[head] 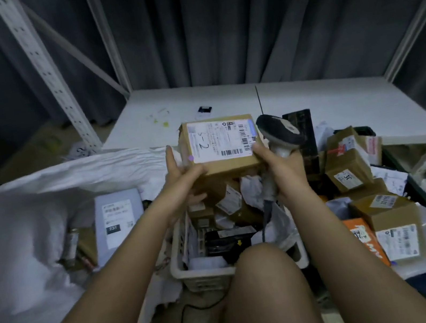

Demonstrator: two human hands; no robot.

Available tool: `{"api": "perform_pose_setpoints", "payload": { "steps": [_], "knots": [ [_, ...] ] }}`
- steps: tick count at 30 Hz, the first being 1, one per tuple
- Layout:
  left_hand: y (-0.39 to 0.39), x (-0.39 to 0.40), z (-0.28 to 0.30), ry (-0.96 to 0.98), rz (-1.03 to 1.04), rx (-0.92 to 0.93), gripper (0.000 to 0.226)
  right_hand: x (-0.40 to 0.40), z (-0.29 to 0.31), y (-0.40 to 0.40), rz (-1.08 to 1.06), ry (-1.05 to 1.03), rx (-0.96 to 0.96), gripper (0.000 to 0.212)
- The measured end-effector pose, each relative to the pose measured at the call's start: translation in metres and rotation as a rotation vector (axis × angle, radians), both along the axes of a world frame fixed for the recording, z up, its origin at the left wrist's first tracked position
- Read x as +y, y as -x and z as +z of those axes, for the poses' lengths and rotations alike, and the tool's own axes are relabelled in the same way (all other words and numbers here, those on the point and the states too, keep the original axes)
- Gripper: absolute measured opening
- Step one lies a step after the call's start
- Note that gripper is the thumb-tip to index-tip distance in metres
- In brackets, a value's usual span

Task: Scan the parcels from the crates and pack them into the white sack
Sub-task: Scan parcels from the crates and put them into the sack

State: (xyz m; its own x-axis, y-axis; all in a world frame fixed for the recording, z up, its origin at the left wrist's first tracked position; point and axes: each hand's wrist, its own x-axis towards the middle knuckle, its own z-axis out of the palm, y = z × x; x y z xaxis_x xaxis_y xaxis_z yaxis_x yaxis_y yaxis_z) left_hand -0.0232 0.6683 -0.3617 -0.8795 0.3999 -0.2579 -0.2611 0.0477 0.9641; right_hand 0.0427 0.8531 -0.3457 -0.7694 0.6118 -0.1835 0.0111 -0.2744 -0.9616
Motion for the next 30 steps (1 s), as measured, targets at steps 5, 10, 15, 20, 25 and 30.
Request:
{"api": "perform_pose_setpoints", "payload": {
  "steps": [5, 10, 15, 20, 25, 30],
  "knots": [
    [-0.028, -0.066, 0.051, 0.055, -0.035, 0.095, 0.102, -0.047, 0.045, -0.014, 0.074, -0.079, 0.066, 0.073],
    [-0.046, -0.125, 0.079, -0.002, 0.141, 0.094, 0.055, -0.096, 0.068, -0.029, 0.142, -0.128, 0.123, 0.066],
    [-0.06, -0.162, 0.079, 0.003, 0.239, 0.127, 0.04, -0.133, 0.075, -0.039, 0.21, -0.186, 0.149, 0.033],
    [-0.073, -0.176, 0.063, -0.176, 0.278, 0.008, 0.038, -0.174, 0.06, -0.041, 0.18, -0.025, 0.139, 0.07],
    [-0.083, -0.197, 0.052, 0.038, 0.06, -0.04, 0.071, -0.186, 0.057, -0.041, 0.231, -0.009, 0.131, 0.057],
    [-0.083, -0.211, 0.046, 0.055, 0.054, -0.033, 0.085, -0.188, 0.052, -0.044, 0.331, -0.177, 0.166, 0.031]
  ]
}}
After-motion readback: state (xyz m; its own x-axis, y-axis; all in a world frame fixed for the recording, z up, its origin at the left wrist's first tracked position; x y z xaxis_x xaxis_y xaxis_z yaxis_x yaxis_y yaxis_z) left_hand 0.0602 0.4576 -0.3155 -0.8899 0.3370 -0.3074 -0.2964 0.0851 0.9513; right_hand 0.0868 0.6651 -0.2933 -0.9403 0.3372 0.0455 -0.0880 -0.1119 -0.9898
